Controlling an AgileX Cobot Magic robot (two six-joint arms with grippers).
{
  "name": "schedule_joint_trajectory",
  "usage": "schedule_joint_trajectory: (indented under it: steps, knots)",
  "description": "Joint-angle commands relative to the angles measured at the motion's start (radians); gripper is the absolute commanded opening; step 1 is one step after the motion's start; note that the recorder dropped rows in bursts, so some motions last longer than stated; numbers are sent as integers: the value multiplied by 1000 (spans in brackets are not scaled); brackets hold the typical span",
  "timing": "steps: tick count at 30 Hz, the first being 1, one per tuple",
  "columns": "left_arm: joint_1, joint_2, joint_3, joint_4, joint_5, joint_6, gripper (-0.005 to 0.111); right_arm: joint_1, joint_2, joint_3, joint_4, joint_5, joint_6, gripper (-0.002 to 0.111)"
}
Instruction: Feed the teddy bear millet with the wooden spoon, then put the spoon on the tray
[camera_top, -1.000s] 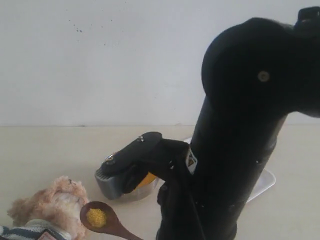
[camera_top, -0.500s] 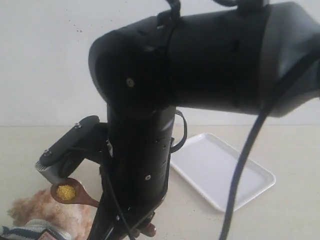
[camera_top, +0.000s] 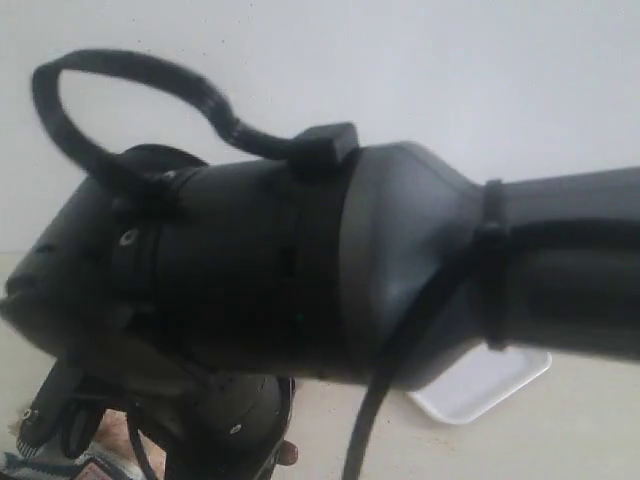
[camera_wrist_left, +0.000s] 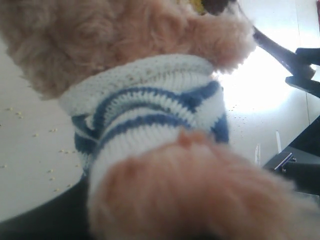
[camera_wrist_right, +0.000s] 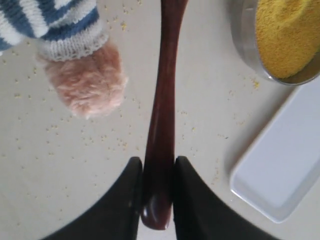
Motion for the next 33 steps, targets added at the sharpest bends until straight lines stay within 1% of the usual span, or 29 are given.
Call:
schedule_joint_trajectory:
  steps: [1,4,12,17,19,23,33]
  knots:
    - [3,1,2,-18,16,4,4,52,11,-6,-155,2,66,0]
    - [3,1,2,-18,16,4,4,85,23,-6,-206,2,77,0]
    - [3,1,2,-18,16,4,4,104,45,-4,-210,2,126,0]
    - [3,1,2,-18,16,4,4,133,45,3,-233,2,140,0]
    - [3,1,2,-18,16,4,4,134,45,24,-272,2,153,0]
    - [3,1,2,-18,16,4,4,134,45,72,-282,2,153,0]
    - [3,1,2,-18,16,4,4,134,45,76,-344,2,212,0]
